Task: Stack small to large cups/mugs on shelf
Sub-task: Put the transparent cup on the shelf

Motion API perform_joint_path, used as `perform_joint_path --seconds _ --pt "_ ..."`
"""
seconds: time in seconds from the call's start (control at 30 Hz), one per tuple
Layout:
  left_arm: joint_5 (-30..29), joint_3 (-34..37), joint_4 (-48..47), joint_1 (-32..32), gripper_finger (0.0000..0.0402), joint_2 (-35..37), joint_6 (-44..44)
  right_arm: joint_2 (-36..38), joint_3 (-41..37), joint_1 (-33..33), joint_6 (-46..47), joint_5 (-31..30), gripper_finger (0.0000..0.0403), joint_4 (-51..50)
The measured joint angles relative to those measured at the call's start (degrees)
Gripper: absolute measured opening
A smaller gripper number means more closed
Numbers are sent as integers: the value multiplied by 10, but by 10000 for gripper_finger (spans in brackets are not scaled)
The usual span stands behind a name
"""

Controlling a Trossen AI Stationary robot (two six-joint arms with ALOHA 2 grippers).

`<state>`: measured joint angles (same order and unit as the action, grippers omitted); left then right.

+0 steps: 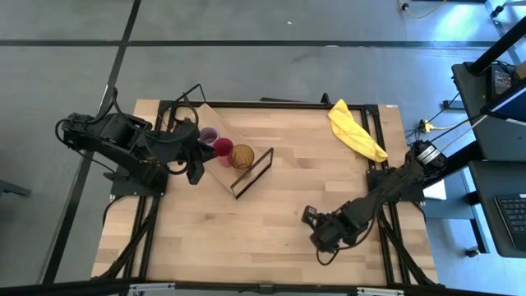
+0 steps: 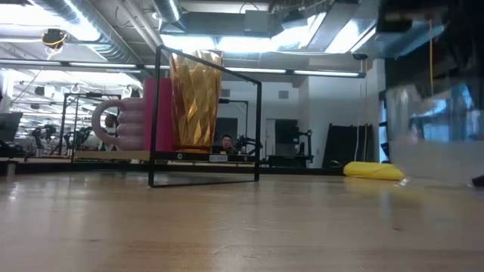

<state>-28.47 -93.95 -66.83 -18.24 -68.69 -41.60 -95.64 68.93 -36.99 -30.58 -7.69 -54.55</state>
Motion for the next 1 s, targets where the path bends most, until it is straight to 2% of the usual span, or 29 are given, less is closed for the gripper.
perform_joint_path --seconds 0.13,0.37,0.6,1.0 --pt "0 0 0 0 80 0 -2 0 0 -2 -47 -2 29 55" --pt "-1 0 0 0 80 0 -2 0 0 -3 -57 14 29 57" --pt "0 0 0 0 80 0 -2 0 0 -3 17 29 29 49" --pt "0 0 0 0 80 0 2 -16 -21 -1 18 44 29 36"
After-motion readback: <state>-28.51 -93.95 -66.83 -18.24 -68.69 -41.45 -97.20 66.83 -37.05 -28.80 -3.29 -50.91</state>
